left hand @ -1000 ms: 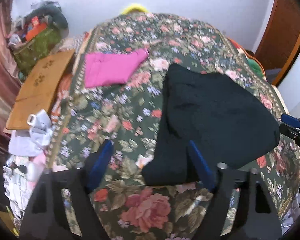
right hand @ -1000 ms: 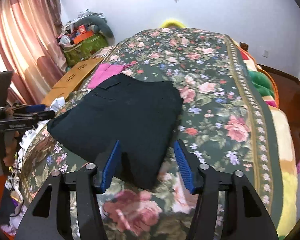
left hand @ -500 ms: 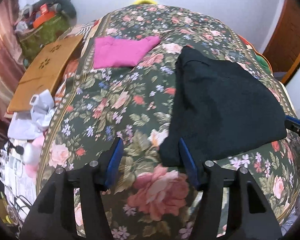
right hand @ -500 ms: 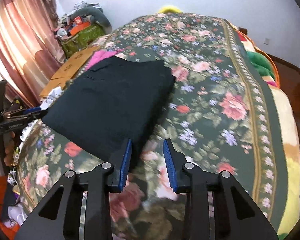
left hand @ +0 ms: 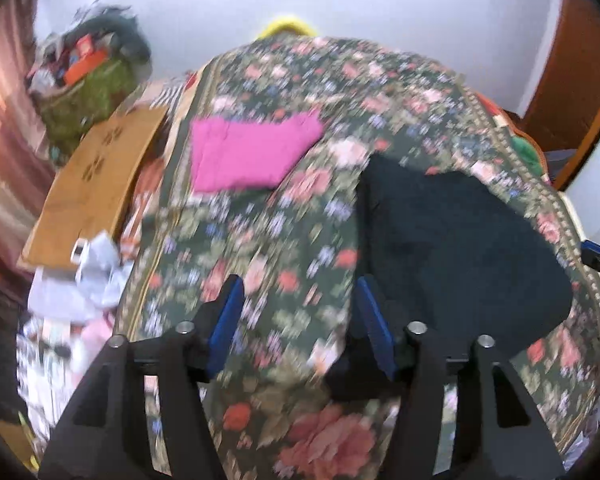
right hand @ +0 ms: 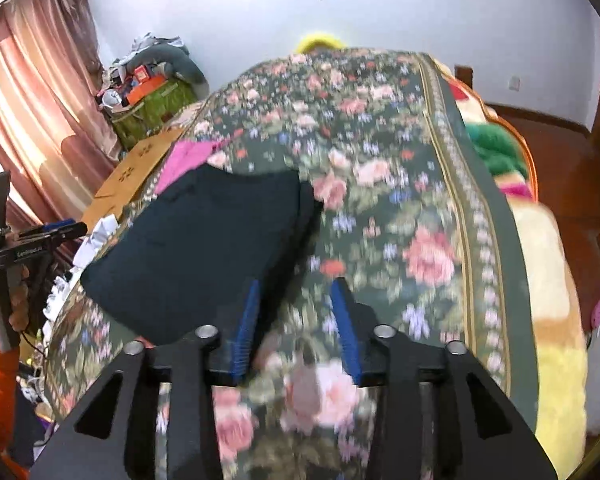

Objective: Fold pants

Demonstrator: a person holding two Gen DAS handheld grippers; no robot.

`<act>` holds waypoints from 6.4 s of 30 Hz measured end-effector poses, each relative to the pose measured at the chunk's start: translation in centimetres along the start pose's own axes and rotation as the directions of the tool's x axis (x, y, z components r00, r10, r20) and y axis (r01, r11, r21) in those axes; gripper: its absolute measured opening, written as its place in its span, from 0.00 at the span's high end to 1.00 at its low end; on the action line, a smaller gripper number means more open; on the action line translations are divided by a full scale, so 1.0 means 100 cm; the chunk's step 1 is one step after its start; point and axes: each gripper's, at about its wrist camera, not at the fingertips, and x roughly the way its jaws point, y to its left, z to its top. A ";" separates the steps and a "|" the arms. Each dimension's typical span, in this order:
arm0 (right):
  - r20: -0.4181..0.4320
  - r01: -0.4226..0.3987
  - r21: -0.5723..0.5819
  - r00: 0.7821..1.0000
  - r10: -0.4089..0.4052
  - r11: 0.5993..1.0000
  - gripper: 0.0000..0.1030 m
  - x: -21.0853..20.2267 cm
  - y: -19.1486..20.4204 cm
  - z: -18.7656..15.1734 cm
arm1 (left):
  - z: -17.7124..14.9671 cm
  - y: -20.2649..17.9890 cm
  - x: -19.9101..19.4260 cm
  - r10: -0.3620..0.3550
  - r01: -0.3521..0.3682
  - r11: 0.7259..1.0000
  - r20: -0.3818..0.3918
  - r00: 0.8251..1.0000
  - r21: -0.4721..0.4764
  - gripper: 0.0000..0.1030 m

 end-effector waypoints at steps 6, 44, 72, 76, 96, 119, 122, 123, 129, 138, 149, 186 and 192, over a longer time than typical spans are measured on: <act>0.004 -0.014 -0.085 1.000 0.014 0.996 0.60 0.025 0.011 0.030 | 0.040 -0.026 0.025 -0.077 0.076 0.995 0.014 0.997 0.059 0.26; -0.180 -0.061 -0.170 0.983 0.030 0.984 0.84 0.133 0.003 0.087 | 0.086 -0.063 0.129 -0.088 0.100 0.989 -0.115 0.990 0.109 0.33; -0.255 -0.201 0.101 0.942 0.221 0.974 0.29 0.119 -0.007 0.021 | 0.048 -0.048 0.127 -0.234 0.238 0.971 -0.333 0.914 -0.028 0.08; -0.266 -0.237 0.156 0.925 0.272 0.959 0.28 0.134 -0.012 0.024 | 0.052 -0.052 0.145 -0.295 0.293 0.954 -0.383 0.875 -0.067 0.08; -0.278 -0.293 0.035 0.916 0.291 0.956 0.78 0.127 0.020 0.051 | 0.069 -0.043 0.128 -0.402 0.393 0.915 -0.302 0.865 -0.091 0.69; -0.019 -0.288 -0.283 0.955 0.295 0.915 0.79 0.148 0.148 0.184 | 0.156 0.079 0.043 -0.196 0.201 0.976 0.066 0.978 -0.089 0.74; -0.020 -0.287 -0.277 0.956 0.293 0.917 0.79 0.170 0.155 0.191 | 0.162 0.098 0.059 -0.194 0.201 0.973 0.067 0.979 -0.117 0.74; -0.021 -0.285 -0.277 0.957 0.291 0.918 0.79 0.176 0.157 0.192 | 0.164 0.104 0.067 -0.190 0.196 0.972 0.065 0.980 -0.126 0.74; -0.035 -0.266 -0.267 0.963 0.267 0.926 0.79 0.226 0.170 0.201 | 0.174 0.136 0.114 -0.178 0.186 0.966 0.059 0.982 -0.182 0.75; -0.079 -0.235 -0.210 0.972 0.223 0.949 0.78 0.301 0.177 0.208 | 0.184 0.159 0.194 -0.089 0.091 0.977 0.023 0.996 -0.194 0.75; -0.203 -0.120 -0.174 0.976 0.084 0.977 0.70 0.335 0.162 0.197 | 0.177 0.159 0.275 -0.042 0.008 0.971 -0.134 0.990 -0.239 0.68; 0.531 -0.071 -0.351 0.806 0.261 0.934 0.55 -0.124 0.239 0.077 | 0.016 0.031 -0.232 0.089 -0.049 0.995 0.616 0.783 -0.082 0.45; 0.575 -0.019 -0.325 0.790 0.213 0.946 0.23 -0.136 0.241 0.068 | -0.010 0.024 -0.255 0.099 -0.051 0.994 0.654 0.750 -0.093 0.17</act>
